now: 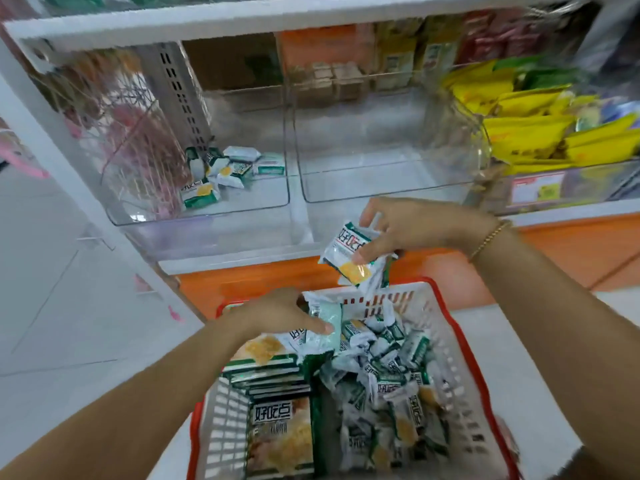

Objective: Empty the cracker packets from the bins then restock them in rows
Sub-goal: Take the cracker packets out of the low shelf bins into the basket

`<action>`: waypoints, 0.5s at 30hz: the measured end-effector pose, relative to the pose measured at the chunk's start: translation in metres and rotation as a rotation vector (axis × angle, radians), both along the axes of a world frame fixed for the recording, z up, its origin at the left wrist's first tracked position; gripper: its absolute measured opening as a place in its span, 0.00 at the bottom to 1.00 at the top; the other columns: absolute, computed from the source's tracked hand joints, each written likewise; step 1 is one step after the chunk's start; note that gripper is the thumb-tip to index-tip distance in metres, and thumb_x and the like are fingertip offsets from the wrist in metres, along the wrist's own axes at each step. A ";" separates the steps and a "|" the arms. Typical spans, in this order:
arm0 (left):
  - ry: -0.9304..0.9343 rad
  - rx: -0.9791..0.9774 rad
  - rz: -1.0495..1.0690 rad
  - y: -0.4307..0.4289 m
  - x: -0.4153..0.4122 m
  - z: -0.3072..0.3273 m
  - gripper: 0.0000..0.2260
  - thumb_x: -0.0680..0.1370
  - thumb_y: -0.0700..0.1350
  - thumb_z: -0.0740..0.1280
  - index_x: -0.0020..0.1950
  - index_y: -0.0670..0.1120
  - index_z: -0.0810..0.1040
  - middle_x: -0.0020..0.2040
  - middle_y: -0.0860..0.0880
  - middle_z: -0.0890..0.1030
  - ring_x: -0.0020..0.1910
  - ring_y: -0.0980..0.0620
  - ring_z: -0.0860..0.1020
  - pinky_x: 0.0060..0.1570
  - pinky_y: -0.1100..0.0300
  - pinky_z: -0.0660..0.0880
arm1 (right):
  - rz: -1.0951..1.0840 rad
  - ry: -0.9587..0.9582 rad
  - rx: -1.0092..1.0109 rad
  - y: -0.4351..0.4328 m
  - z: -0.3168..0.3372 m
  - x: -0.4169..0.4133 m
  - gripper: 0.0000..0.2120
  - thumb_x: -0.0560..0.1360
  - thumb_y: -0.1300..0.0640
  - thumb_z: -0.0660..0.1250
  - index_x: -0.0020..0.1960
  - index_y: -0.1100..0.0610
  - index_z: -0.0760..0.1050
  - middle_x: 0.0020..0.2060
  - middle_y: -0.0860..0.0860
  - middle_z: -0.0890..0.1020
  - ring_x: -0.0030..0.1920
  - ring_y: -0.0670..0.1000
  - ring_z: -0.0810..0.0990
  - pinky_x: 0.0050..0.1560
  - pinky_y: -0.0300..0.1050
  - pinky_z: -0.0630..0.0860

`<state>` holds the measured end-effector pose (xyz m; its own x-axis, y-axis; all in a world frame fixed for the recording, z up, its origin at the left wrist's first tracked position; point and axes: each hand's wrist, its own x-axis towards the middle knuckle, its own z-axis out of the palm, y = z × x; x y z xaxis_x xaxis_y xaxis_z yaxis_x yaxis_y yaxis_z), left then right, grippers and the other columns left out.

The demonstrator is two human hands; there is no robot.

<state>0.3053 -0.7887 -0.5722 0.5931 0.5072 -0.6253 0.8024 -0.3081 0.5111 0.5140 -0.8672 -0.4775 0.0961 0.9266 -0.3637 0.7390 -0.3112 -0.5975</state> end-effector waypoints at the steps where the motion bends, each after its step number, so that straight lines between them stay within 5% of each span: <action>1: 0.008 -0.022 0.068 -0.006 0.007 -0.016 0.34 0.65 0.62 0.75 0.65 0.46 0.73 0.63 0.46 0.77 0.58 0.47 0.76 0.57 0.54 0.73 | 0.018 -0.049 -0.063 -0.011 -0.020 0.006 0.25 0.66 0.44 0.76 0.52 0.61 0.74 0.43 0.56 0.79 0.37 0.52 0.77 0.34 0.46 0.72; 5: -0.003 -0.136 0.343 -0.038 0.039 -0.063 0.40 0.71 0.59 0.72 0.74 0.39 0.62 0.72 0.44 0.66 0.66 0.44 0.71 0.56 0.57 0.71 | 0.119 -0.208 -0.388 -0.047 -0.098 0.023 0.26 0.71 0.41 0.71 0.41 0.65 0.74 0.32 0.56 0.71 0.30 0.53 0.72 0.35 0.45 0.70; 9: -0.132 -0.249 0.548 -0.064 0.070 -0.098 0.34 0.72 0.60 0.71 0.69 0.38 0.69 0.59 0.44 0.75 0.53 0.46 0.76 0.53 0.52 0.71 | 0.197 -0.242 -0.637 -0.083 -0.145 0.021 0.23 0.69 0.38 0.72 0.33 0.55 0.67 0.30 0.48 0.68 0.30 0.48 0.71 0.34 0.41 0.71; 10: -0.165 -0.249 0.539 -0.069 0.078 -0.104 0.26 0.72 0.60 0.70 0.59 0.42 0.75 0.52 0.45 0.77 0.48 0.47 0.77 0.51 0.51 0.71 | 0.218 -0.238 -0.674 -0.090 -0.155 0.018 0.23 0.68 0.37 0.72 0.36 0.56 0.71 0.33 0.48 0.72 0.33 0.49 0.74 0.36 0.42 0.73; 12: -0.196 -0.185 0.479 -0.076 0.088 -0.112 0.18 0.73 0.58 0.70 0.36 0.48 0.68 0.35 0.50 0.68 0.33 0.52 0.70 0.43 0.54 0.69 | 0.260 -0.246 -0.691 -0.103 -0.173 0.014 0.28 0.66 0.37 0.74 0.49 0.61 0.76 0.42 0.53 0.78 0.40 0.51 0.77 0.40 0.43 0.74; 15: -0.149 -0.114 0.371 -0.080 0.096 -0.115 0.18 0.75 0.52 0.70 0.35 0.46 0.65 0.33 0.49 0.63 0.34 0.51 0.67 0.38 0.57 0.63 | 0.306 -0.303 -0.630 -0.116 -0.190 0.007 0.31 0.68 0.44 0.76 0.63 0.61 0.73 0.57 0.56 0.78 0.54 0.55 0.78 0.53 0.48 0.77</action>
<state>0.4017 -0.8684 -0.6877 0.4713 0.6358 -0.6112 0.7633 0.0532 0.6439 0.5207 -0.9833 -0.6676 0.0485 0.5539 -0.8312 0.9504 -0.2815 -0.1321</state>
